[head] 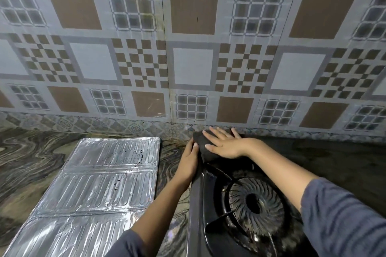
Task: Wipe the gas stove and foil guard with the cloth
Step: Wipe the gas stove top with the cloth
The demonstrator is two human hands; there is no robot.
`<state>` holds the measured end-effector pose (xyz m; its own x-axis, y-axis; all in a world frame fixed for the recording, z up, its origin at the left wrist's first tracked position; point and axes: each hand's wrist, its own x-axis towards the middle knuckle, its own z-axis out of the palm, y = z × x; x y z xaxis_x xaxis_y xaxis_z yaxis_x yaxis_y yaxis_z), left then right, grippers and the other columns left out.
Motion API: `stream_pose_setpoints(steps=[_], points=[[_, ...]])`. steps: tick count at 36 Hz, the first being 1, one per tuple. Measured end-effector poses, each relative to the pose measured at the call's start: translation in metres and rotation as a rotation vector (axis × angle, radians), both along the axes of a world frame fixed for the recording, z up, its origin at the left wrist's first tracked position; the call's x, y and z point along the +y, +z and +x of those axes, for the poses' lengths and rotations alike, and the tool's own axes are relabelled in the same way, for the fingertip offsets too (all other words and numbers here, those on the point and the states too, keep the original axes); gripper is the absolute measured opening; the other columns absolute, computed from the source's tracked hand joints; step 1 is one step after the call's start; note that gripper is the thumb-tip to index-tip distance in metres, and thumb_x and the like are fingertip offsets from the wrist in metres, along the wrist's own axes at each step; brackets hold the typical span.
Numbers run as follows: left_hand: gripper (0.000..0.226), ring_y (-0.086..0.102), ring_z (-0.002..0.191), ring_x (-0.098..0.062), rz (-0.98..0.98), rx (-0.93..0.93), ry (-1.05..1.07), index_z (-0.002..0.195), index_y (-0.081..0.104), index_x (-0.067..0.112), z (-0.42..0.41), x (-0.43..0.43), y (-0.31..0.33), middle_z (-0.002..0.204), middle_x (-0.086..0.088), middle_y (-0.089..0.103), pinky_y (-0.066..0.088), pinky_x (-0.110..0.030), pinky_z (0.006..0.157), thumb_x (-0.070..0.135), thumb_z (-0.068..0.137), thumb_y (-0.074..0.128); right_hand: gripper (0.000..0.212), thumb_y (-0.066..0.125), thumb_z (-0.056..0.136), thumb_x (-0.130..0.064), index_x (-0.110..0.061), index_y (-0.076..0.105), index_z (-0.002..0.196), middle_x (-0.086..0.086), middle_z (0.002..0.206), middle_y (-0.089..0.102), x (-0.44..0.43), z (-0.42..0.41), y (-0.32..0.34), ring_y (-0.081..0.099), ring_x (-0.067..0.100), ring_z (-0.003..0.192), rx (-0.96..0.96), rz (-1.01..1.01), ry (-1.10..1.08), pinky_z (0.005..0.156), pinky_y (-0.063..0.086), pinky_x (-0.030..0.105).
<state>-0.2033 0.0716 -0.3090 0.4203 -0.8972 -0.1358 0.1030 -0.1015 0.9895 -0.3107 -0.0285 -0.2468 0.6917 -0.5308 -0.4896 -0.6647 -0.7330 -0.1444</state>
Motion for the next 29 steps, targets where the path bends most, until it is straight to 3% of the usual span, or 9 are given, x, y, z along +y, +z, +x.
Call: stream_pose_setpoints(steps=[1, 5, 10, 19, 29], points=[[0.039, 0.049, 0.119, -0.014, -0.015, 0.008, -0.008, 0.139, 0.036, 0.012, 0.0, -0.001, -0.001, 0.133, -0.001, 0.048, 0.047, -0.017, 0.092, 0.018, 0.101, 0.03, 0.058, 0.012, 0.096, -0.055, -0.037, -0.013, 0.146, -0.007, 0.156, -0.021, -0.001, 0.001, -0.001, -0.02, 0.014, 0.144, -0.004, -0.003, -0.003, 0.115, -0.016, 0.048], [0.039, 0.049, 0.124, -0.021, -0.019, -0.013, 0.024, 0.138, 0.038, 0.012, 0.001, -0.004, -0.001, 0.135, -0.008, 0.05, 0.04, -0.036, 0.106, 0.02, 0.1, 0.033, 0.06, 0.016, 0.095, -0.057, -0.039, -0.011, 0.145, -0.009, 0.157, -0.015, -0.007, 0.003, 0.001, -0.014, 0.015, 0.145, -0.031, 0.003, -0.023, 0.115, -0.012, 0.047], [0.035, 0.047, 0.125, -0.022, -0.011, -0.114, 0.028, 0.133, 0.042, 0.013, 0.003, -0.013, 0.0, 0.135, -0.01, 0.05, 0.036, -0.045, 0.109, 0.02, 0.099, 0.035, 0.061, 0.02, 0.095, -0.057, -0.041, -0.01, 0.145, -0.008, 0.158, -0.01, -0.017, -0.002, 0.005, -0.008, 0.017, 0.146, -0.053, 0.034, -0.004, 0.115, -0.008, 0.044], [0.049, 0.031, 0.138, -0.02, 0.054, -0.436, -0.024, 0.143, 0.027, 0.007, 0.007, -0.034, 0.004, 0.15, -0.009, 0.032, 0.022, -0.028, 0.112, 0.02, 0.098, 0.039, 0.059, 0.022, 0.093, -0.06, -0.046, -0.002, 0.145, -0.005, 0.159, -0.002, -0.044, -0.035, 0.002, -0.002, 0.018, 0.147, -0.089, 0.028, -0.055, 0.116, -0.001, 0.041], [0.038, 0.044, 0.123, -0.026, 0.08, -0.931, -0.116, 0.131, 0.045, 0.007, 0.012, -0.053, 0.009, 0.131, -0.012, 0.049, 0.034, -0.034, 0.102, 0.024, 0.097, 0.04, 0.055, 0.022, 0.093, -0.06, -0.045, 0.006, 0.145, -0.006, 0.159, 0.006, -0.054, -0.068, -0.004, 0.005, 0.019, 0.146, -0.13, -0.019, -0.101, 0.117, 0.004, 0.042]])
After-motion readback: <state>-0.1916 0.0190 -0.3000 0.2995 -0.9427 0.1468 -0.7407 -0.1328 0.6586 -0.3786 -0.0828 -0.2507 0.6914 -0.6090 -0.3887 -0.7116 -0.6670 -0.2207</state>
